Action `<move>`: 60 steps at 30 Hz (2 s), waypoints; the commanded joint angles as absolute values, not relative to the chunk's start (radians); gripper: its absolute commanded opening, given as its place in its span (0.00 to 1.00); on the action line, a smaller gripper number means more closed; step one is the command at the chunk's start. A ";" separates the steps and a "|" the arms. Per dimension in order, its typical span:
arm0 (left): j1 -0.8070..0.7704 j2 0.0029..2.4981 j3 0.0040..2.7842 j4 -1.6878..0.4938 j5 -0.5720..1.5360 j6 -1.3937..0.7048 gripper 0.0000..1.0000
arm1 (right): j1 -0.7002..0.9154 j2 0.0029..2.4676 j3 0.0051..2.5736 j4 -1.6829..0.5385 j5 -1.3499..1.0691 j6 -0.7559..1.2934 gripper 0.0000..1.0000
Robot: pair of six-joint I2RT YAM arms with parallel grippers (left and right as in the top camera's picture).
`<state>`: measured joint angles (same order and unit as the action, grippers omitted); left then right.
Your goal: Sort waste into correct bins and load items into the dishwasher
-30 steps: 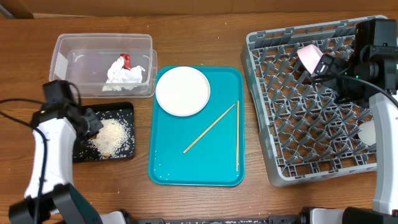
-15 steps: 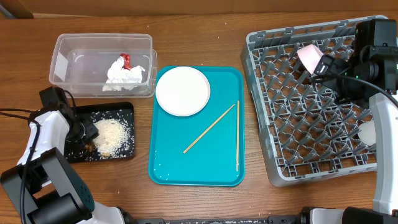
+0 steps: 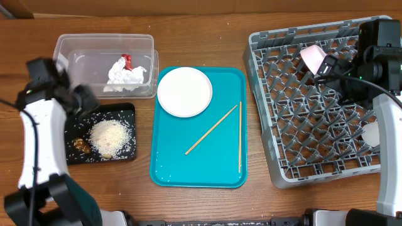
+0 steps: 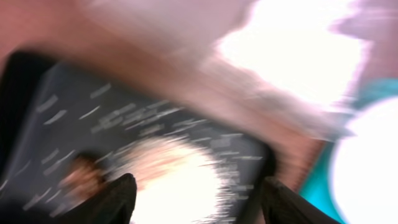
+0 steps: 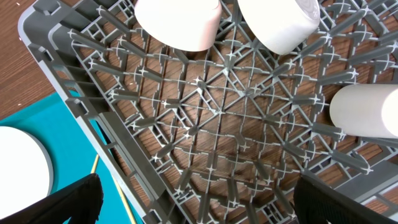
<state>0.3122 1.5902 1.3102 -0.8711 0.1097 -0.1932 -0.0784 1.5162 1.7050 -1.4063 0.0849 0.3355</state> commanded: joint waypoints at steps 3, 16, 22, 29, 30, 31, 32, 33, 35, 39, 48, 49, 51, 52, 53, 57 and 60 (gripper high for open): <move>0.096 1.583 1.324 -0.873 0.226 -0.042 0.68 | -0.081 1.519 1.702 -1.401 0.084 0.328 1.00; -0.152 1.618 1.324 -1.047 0.089 -0.177 0.73 | -0.022 1.519 1.702 -1.399 -0.257 0.178 1.00; -0.115 1.618 1.324 -1.104 0.059 -0.264 0.76 | 0.164 1.552 1.702 -1.398 -0.256 0.194 0.98; -0.084 1.618 1.324 -1.103 0.059 -0.270 0.85 | 0.392 1.683 1.701 -1.394 -0.204 0.318 0.96; -0.084 1.618 1.324 -1.103 0.059 -0.270 0.85 | 0.418 1.710 1.701 -1.394 -0.191 0.339 0.96; -0.084 1.618 1.324 -1.103 0.058 -0.270 0.85 | 0.438 1.733 1.701 -1.394 -0.183 0.357 0.96; -0.084 1.618 1.324 -1.103 0.054 -0.271 0.86 | 0.466 1.775 1.701 -1.393 -0.173 0.386 0.96; -0.084 1.618 1.324 -1.105 0.049 -0.277 0.86 | 0.482 1.802 1.701 -1.392 -0.168 0.400 0.96; -0.078 1.618 1.324 -1.111 0.038 -0.295 0.87 | 0.505 1.851 1.701 -1.389 -0.161 0.418 0.96; -0.027 1.618 1.324 -1.120 0.038 -0.307 0.87 | 0.524 1.937 1.701 -1.388 -0.120 0.470 0.96; 0.115 1.618 1.324 -1.171 0.075 -0.311 0.89 | 0.522 1.994 1.559 -1.259 -0.105 0.492 0.96; 0.120 1.618 1.324 -1.171 0.076 -0.311 0.89 | 0.522 1.994 1.530 -1.237 -0.105 0.492 0.96; 0.123 1.618 1.324 -1.171 0.076 -0.311 0.89 | 0.522 1.994 1.480 -1.194 -0.104 0.492 0.96; 0.123 1.618 1.324 -1.171 0.079 -0.311 0.89 | 0.522 1.994 1.460 -1.175 -0.101 0.496 0.96; 0.123 1.618 1.324 -1.171 0.079 -0.311 0.90 | 0.522 1.994 1.434 -1.149 -0.096 0.500 0.95; 0.123 1.618 1.324 -1.168 0.078 -0.311 0.92 | 0.523 1.994 1.310 -1.026 -0.088 0.503 0.93; 0.123 1.618 1.324 -1.166 0.078 -0.311 0.93 | 0.523 1.994 1.247 -0.981 -0.091 0.503 0.90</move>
